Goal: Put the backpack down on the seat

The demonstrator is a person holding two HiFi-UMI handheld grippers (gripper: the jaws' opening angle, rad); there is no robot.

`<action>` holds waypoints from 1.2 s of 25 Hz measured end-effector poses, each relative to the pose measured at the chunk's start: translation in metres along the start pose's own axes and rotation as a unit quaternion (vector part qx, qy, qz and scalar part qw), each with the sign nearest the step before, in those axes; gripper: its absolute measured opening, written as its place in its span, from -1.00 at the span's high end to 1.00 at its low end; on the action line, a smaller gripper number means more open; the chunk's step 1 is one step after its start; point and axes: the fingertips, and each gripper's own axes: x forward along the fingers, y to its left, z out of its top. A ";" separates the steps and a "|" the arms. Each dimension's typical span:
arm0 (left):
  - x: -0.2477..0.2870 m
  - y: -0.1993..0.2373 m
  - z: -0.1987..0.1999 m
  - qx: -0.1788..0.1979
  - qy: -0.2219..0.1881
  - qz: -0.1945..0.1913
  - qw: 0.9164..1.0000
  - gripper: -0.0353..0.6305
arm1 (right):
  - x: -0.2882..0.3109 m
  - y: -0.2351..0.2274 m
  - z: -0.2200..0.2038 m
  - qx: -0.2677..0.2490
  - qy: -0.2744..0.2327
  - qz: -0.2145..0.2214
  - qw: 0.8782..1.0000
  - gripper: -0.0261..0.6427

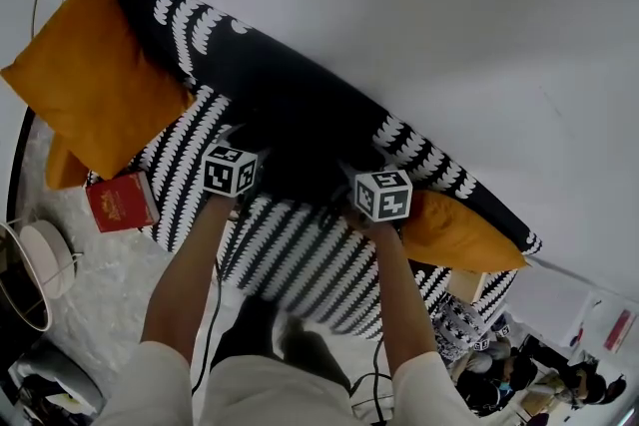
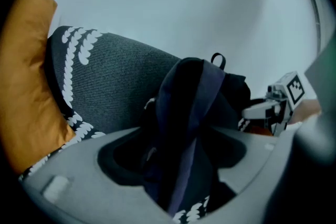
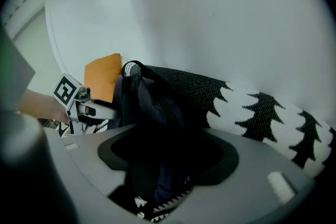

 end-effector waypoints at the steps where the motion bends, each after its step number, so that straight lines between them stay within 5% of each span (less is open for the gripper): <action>1: -0.004 0.000 0.000 -0.004 -0.004 0.003 1.000 -0.15 | -0.003 0.001 0.000 0.003 -0.003 0.000 1.000 0.07; 13: -0.071 -0.013 -0.007 -0.048 -0.039 0.038 0.997 -0.19 | -0.076 0.028 0.013 0.015 -0.050 0.007 0.999 0.04; 21: -0.142 -0.071 0.003 0.016 -0.060 0.046 0.997 -0.19 | -0.174 0.058 0.018 0.067 -0.122 -0.021 0.990 0.04; 30: -0.250 -0.129 0.012 0.045 -0.131 0.077 0.987 0.02 | -0.274 0.097 0.007 0.048 -0.144 -0.058 0.987 0.04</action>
